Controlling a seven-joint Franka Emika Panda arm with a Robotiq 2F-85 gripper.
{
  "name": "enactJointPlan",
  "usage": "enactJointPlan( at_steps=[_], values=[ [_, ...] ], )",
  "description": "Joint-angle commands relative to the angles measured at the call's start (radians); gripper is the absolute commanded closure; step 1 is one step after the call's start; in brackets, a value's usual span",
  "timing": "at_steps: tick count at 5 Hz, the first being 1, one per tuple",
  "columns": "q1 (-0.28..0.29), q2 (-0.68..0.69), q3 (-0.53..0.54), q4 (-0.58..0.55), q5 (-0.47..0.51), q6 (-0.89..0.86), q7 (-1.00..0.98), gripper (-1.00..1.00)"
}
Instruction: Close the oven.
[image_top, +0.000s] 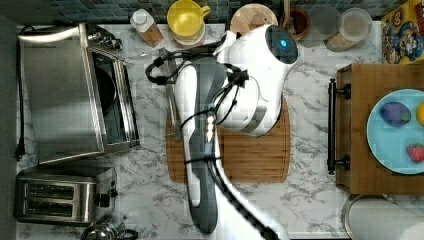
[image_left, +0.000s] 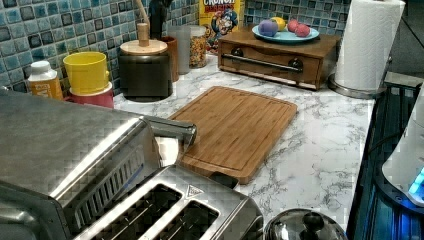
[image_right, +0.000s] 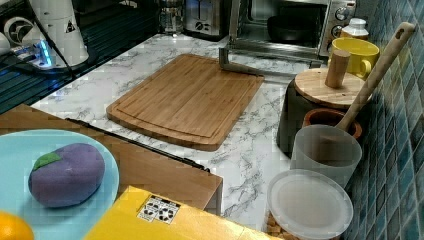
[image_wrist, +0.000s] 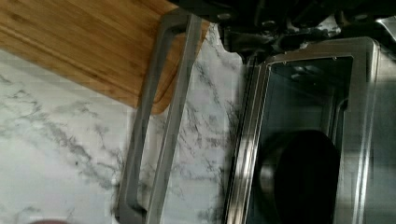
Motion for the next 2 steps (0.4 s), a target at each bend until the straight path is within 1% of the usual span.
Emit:
enactJointPlan(
  at_steps=[1, 2],
  values=[
    [0.006, 0.096, -0.003, 0.003, 0.063, 0.191, 0.012, 1.00],
    [-0.030, 0.135, 0.037, 0.006, 0.145, 0.245, -0.060, 1.00]
  ],
)
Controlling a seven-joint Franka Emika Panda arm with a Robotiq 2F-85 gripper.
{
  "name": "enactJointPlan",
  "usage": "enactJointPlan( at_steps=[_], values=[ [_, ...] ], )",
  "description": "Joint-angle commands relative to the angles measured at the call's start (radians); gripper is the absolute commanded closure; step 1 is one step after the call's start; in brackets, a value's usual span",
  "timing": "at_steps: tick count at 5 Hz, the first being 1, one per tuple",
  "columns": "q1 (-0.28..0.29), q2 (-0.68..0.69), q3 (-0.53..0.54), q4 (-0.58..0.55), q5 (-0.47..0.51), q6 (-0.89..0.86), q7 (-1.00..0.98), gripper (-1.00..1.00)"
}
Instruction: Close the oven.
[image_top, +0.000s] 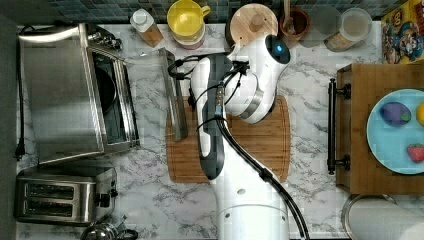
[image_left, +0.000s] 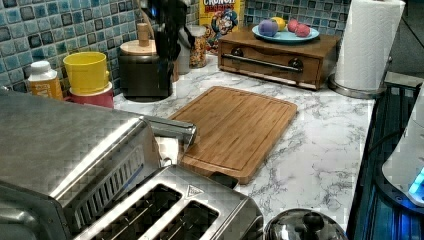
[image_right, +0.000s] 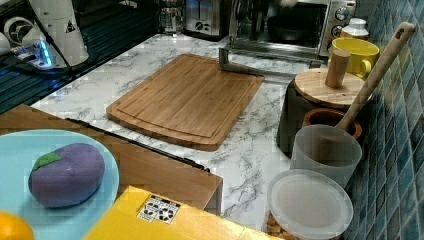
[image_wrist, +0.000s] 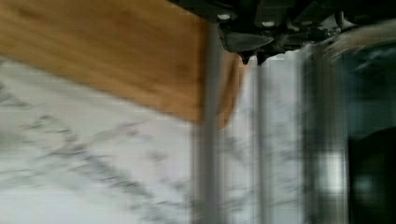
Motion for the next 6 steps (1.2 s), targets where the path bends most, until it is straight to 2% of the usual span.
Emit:
enactJointPlan(
  at_steps=[1, 3, 5, 6],
  values=[
    [-0.027, -0.035, 0.047, 0.035, 0.222, 0.172, -0.100, 1.00],
    [-0.050, 0.121, 0.037, 0.164, 0.249, 0.051, -0.103, 1.00],
    [0.002, 0.153, 0.066, 0.180, 0.216, 0.068, -0.076, 1.00],
    [0.010, 0.140, 0.091, 0.164, 0.225, 0.078, -0.081, 1.00]
  ],
)
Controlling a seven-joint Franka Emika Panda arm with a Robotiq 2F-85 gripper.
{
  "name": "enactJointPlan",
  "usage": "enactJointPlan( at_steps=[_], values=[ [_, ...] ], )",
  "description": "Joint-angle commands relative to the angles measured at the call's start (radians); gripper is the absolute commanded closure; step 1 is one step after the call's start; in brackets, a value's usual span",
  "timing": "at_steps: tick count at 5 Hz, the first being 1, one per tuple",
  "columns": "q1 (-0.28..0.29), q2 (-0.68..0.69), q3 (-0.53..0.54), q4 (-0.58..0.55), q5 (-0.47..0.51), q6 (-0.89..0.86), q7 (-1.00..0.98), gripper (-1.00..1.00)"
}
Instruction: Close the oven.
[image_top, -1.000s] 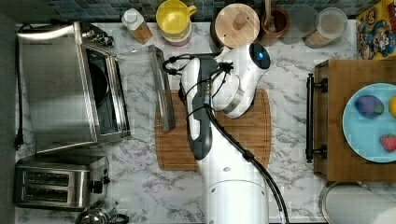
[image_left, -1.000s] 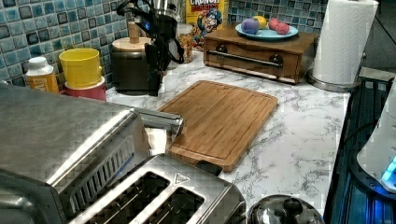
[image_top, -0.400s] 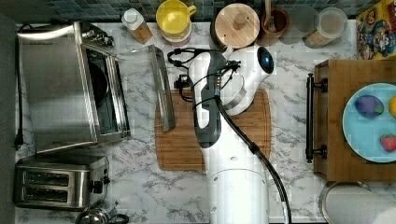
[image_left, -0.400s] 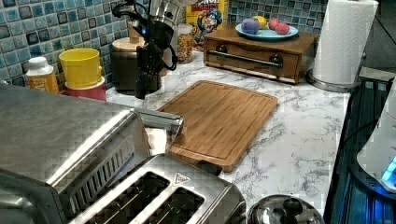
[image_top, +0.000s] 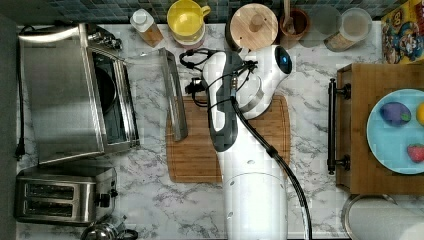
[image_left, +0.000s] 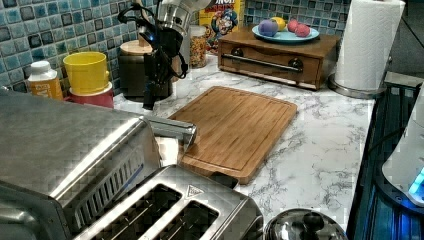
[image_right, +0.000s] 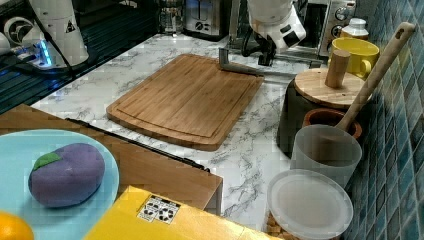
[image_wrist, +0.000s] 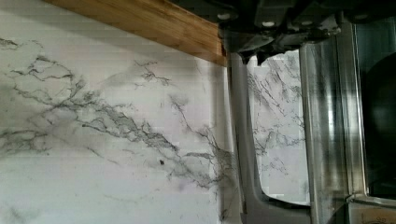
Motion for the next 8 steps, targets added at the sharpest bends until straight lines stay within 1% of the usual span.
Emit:
enactJointPlan(
  at_steps=[1, 2, 3, 4, 5, 7, 8],
  values=[
    [0.068, 0.014, 0.071, 0.144, -0.006, -0.049, -0.004, 1.00],
    [0.087, 0.039, 0.086, 0.150, -0.021, -0.040, 0.014, 1.00],
    [0.101, 0.059, 0.094, 0.168, -0.067, -0.043, 0.045, 1.00],
    [0.089, 0.070, 0.108, 0.182, -0.092, -0.072, 0.067, 1.00],
    [0.074, 0.073, 0.121, 0.187, -0.088, -0.096, 0.078, 1.00],
    [0.088, 0.111, 0.124, 0.187, -0.108, -0.117, 0.122, 1.00],
    [0.058, 0.111, 0.151, 0.186, -0.060, -0.155, 0.087, 1.00]
  ],
)
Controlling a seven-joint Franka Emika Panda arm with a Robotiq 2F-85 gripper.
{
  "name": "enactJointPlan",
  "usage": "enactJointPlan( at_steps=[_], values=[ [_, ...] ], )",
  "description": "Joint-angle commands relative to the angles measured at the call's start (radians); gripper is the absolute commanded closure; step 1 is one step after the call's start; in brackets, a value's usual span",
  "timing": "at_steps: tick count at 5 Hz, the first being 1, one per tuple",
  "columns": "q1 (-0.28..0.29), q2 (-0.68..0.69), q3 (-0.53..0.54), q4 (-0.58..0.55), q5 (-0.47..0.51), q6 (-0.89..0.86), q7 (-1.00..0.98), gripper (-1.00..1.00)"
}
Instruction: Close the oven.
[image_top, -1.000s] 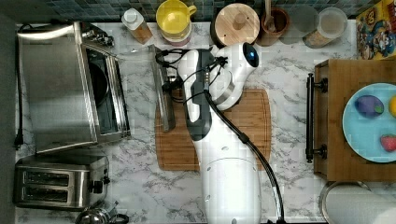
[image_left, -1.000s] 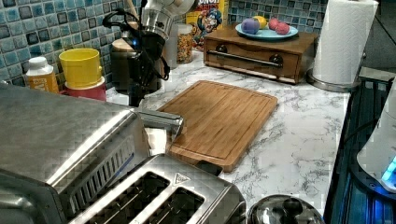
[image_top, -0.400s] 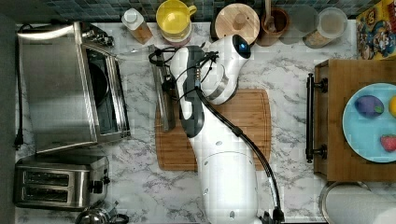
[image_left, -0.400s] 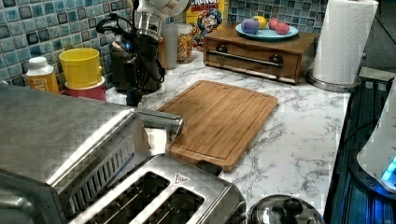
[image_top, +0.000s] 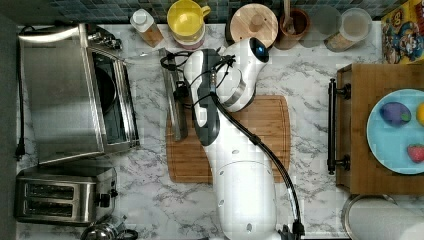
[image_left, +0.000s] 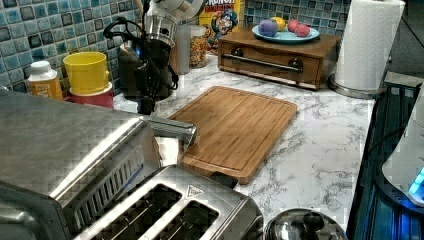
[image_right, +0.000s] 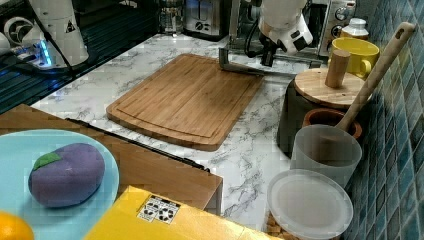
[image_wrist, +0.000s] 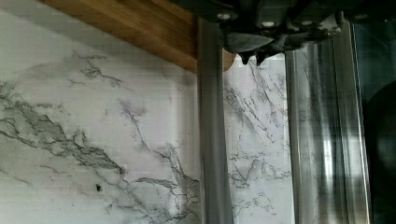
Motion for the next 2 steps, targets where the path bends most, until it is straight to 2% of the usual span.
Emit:
enactJointPlan(
  at_steps=[1, 2],
  values=[
    [0.027, 0.007, 0.111, 0.120, 0.081, -0.156, 0.046, 1.00],
    [0.042, -0.079, 0.143, 0.112, 0.114, -0.171, 0.027, 1.00]
  ],
)
